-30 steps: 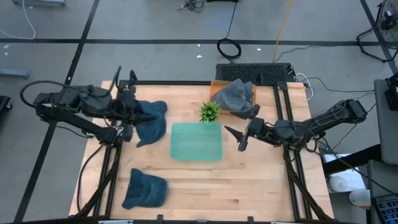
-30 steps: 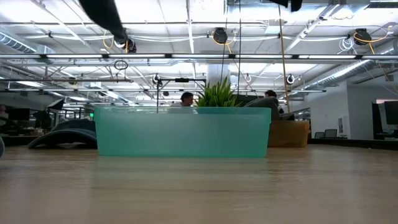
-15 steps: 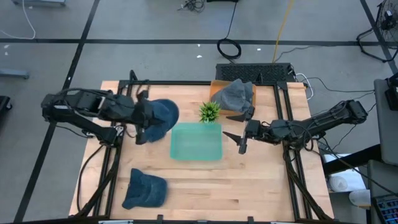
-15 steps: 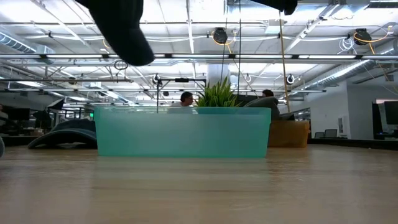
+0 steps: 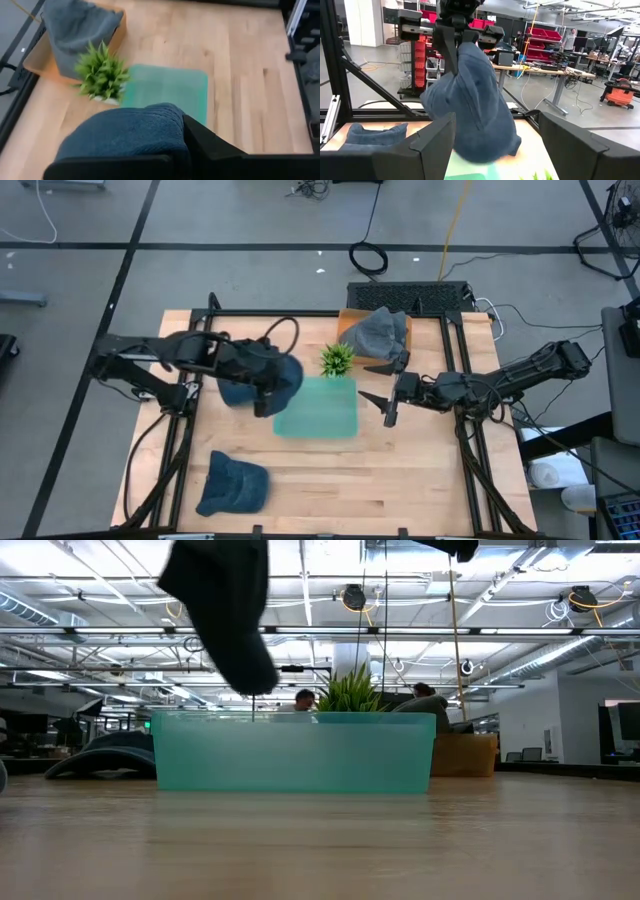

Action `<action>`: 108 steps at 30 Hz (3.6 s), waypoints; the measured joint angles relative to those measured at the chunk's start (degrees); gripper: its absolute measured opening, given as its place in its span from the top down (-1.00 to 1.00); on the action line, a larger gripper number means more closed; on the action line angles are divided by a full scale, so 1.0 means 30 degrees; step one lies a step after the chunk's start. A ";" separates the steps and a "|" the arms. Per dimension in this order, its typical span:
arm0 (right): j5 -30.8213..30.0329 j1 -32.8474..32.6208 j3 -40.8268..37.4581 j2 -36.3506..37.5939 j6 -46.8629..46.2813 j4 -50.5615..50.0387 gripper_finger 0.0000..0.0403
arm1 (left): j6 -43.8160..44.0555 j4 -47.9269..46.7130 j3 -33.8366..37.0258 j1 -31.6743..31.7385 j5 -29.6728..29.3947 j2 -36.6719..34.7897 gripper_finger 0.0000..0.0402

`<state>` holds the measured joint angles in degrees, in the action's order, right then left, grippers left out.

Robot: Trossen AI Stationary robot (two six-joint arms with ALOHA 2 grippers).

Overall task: Pick & Place hat
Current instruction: Put the bottom right blue cap into the green bin, then put the top blue cap into the green bin

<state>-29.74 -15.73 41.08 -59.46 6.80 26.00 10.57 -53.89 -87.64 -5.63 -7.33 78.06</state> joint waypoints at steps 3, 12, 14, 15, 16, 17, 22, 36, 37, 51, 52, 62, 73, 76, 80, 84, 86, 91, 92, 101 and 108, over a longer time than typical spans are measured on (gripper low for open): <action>0.0001 0.0000 0.0000 0.0000 0.0233 0.0177 -0.36 | 0.0180 0.1410 0.0000 -0.0065 0.0319 0.0567 0.91; 0.0009 0.0000 0.0000 0.0000 0.1073 0.0262 -0.36 | 0.0902 0.3274 0.0000 -0.0041 0.1447 0.2889 0.91; 0.0013 -0.0009 0.0000 0.0000 0.1362 0.0254 -0.36 | 0.1037 0.3844 0.0000 -0.0100 0.1438 0.3532 0.91; 0.0030 -0.0044 0.0000 0.0000 0.1539 0.0254 -0.36 | 0.1040 0.4233 0.0000 -0.0116 0.1440 0.3832 0.91; 0.0072 -0.0078 0.0000 0.0000 0.1686 0.0261 -0.36 | 0.1068 0.4579 0.0000 -0.0116 0.1443 0.4138 0.91; 0.0157 -0.0138 0.0000 0.0000 0.1753 0.0262 -0.36 | 0.1130 0.4895 0.0000 -0.0116 0.1457 0.4403 0.91; 0.1041 -0.0189 0.0007 0.0000 0.1962 0.0258 -0.36 | 0.1156 0.6058 0.0000 -0.0105 0.1862 0.5601 0.91; 0.1019 -0.0189 0.0007 -0.0007 0.1976 0.0734 -0.36 | -0.0142 0.4868 0.2048 0.0812 0.1622 0.6107 0.91; 0.1016 -0.0189 0.0007 -0.0007 0.1972 0.0803 -0.36 | -0.0428 0.5391 0.2448 0.0850 0.1754 0.6107 0.91; 0.1016 -0.0168 0.0013 -0.0007 0.1743 0.0823 -0.36 | 0.1323 1.0626 0.7413 0.1028 0.1093 0.5780 0.91; 0.1014 -0.0168 0.0012 -0.0007 0.1743 0.0823 -0.36 | 0.1847 1.0635 0.7537 0.1013 0.0966 0.5657 0.91; 0.0985 -0.0159 0.0015 -0.0207 0.1987 0.2064 -0.36 | 0.4937 1.0314 0.8502 0.0665 0.0467 0.5458 0.91; 0.0992 -0.0117 0.0015 -0.0386 0.2100 0.2127 -0.36 | 0.6224 0.9867 0.8502 0.0080 0.1654 0.5172 0.56; 0.0999 -0.0117 0.0015 -0.0386 0.2017 0.2131 -0.36 | 0.6234 0.9839 0.8502 0.0087 0.1640 0.5152 0.29; 0.0999 -0.0124 0.0015 -0.0386 0.1991 0.2126 -0.36 | 0.6220 0.9676 0.8488 0.0225 0.1554 0.4888 -0.03; 0.1007 -0.0124 0.0015 -0.0380 0.2013 0.2119 -0.36 | 0.6183 0.9154 0.8507 0.0589 0.1639 0.4370 -0.31; 0.1009 -0.0124 0.0015 -0.0379 0.2020 0.2083 -0.36 | 0.6169 0.8927 0.8480 0.0840 0.1930 0.3841 -0.44; 0.1014 -0.0124 0.0015 -0.0379 0.2093 0.1719 -0.36 | 0.6489 0.7620 0.8488 0.1384 0.1817 0.2289 -0.70; 0.1014 -0.0124 0.0015 -0.0379 0.2093 0.1718 -0.36 | 0.6514 0.7571 0.8485 0.1490 0.1792 0.2006 -0.74; 0.1007 -0.0124 0.0015 -0.0372 0.2392 0.1835 -0.36 | 0.6669 0.5776 0.8481 0.2026 0.1428 -0.0753 -0.93; 0.1500 -0.0073 0.0015 -0.0378 0.2677 0.2108 -0.36 | 0.6610 0.4761 0.8494 0.2011 0.1359 -0.2529 -0.93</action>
<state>-25.24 -15.94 41.12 -60.60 14.83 32.33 30.40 -39.61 -62.15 0.40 -3.25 70.47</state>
